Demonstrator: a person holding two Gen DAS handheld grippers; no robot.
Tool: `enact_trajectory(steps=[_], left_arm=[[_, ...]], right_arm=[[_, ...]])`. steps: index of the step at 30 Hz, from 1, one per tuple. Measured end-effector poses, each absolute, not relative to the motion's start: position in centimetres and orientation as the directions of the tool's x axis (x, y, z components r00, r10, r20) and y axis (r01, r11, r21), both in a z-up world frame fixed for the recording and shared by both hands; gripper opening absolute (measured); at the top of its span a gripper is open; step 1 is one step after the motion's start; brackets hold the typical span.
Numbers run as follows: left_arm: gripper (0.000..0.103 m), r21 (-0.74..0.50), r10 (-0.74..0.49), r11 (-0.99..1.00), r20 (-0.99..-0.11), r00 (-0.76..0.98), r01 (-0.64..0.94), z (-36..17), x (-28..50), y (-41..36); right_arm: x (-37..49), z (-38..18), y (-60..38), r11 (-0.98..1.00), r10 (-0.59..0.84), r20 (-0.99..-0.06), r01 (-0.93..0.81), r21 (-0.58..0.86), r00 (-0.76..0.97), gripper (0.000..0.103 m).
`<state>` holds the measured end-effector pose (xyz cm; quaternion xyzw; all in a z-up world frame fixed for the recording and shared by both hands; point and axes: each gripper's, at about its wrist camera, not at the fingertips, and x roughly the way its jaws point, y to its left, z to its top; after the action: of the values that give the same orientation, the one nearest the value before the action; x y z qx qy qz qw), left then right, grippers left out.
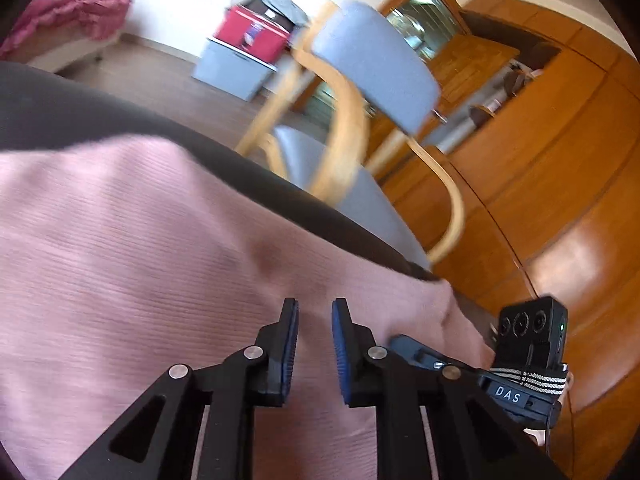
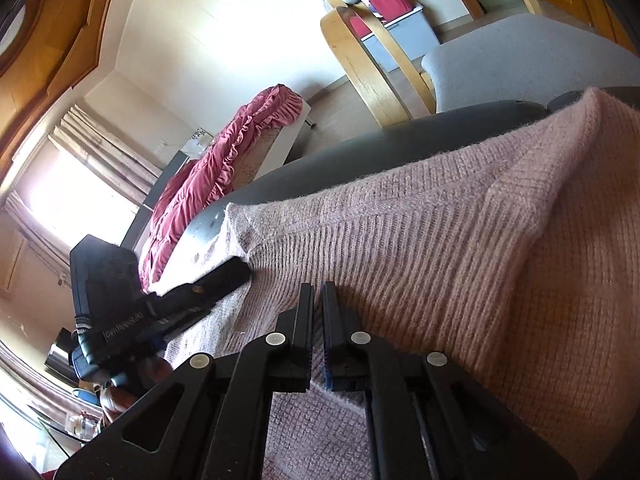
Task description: Fold clothes
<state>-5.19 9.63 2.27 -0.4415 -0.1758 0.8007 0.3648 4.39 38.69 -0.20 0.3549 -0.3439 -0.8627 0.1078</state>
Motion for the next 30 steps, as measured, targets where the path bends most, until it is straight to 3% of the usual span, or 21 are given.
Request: enact_trajectory(steps=[6,10,16,21,30], left_arm=[[0.019,-0.631,0.601,-0.758,-0.579,-0.551,-0.164,2.2,-8.9,-3.4],[0.019,-0.629,0.421,-0.775,-0.593,-0.686,0.067,1.8,-9.9,-13.6],[0.023,-0.661,0.147,-0.617,-0.63,-0.762,0.427,0.0,-9.1,-27.2],[0.027,-0.712,0.099,-0.484,-0.623,-0.776,0.509,-1.2,-8.6,-32.7],[0.03,-0.702,0.118,-0.542,-0.608,-0.785,0.462,-1.2,-11.8,-33.4]], right_arm=[[4.3,-0.3,38.6,-0.747,-0.424,-0.543,-0.059,0.662,-0.724,0.002],[4.5,-0.3,38.7,-0.745,-0.426,-0.541,-0.058,0.665,-0.725,0.002],[4.6,-0.2,39.0,-0.745,-0.428,-0.543,-0.058,0.665,-0.723,0.002],[4.4,-0.2,39.0,-0.745,-0.428,-0.543,-0.058,0.665,-0.723,0.002],[4.5,-0.3,39.2,-0.744,-0.43,-0.541,-0.057,0.666,-0.722,0.002]])
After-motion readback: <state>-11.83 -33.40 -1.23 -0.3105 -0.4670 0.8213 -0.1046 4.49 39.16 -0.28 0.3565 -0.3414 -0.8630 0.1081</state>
